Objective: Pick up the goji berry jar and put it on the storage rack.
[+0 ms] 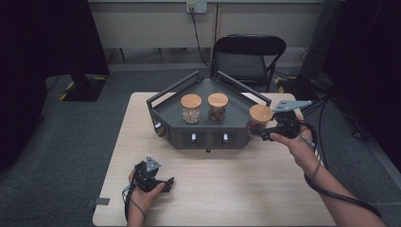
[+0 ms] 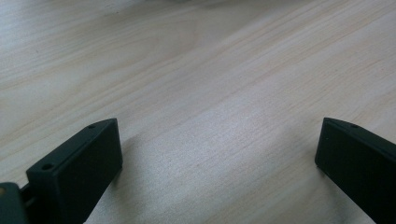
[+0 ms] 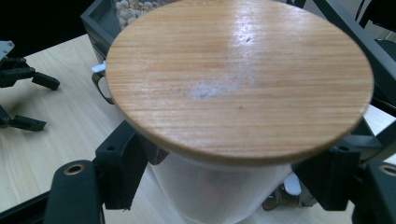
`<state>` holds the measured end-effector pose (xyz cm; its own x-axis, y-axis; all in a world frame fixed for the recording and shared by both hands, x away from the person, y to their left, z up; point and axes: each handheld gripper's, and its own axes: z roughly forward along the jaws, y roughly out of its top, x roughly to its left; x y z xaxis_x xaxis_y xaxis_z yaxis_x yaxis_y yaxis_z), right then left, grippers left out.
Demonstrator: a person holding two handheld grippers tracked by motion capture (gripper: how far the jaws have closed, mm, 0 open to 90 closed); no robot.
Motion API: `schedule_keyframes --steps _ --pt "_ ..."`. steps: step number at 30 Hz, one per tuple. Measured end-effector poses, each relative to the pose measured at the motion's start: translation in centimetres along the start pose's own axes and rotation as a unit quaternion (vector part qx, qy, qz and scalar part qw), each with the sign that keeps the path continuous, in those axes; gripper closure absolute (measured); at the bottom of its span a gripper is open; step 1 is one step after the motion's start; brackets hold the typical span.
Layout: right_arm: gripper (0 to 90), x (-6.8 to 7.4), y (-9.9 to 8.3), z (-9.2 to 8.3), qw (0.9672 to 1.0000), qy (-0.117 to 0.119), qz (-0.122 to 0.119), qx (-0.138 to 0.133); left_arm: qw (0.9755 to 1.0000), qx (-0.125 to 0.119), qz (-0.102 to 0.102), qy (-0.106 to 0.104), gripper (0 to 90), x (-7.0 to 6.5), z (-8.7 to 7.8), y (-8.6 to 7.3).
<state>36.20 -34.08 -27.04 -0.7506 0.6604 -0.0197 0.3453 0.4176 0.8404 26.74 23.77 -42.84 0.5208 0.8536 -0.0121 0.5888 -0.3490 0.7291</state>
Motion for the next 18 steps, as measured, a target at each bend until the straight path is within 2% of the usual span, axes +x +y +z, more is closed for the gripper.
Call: schedule_keyframes --steps 9,18 --pt "25.3 0.2 1.3 0.6 1.0 -0.004 -0.007 0.002 1.0 0.0 0.001 0.0 0.0 0.0 0.0 0.0" --pt "25.3 -0.2 1.9 1.3 1.0 -0.008 0.0 0.0 1.0 0.0 0.001 0.0 0.0 0.0 0.0 0.0"
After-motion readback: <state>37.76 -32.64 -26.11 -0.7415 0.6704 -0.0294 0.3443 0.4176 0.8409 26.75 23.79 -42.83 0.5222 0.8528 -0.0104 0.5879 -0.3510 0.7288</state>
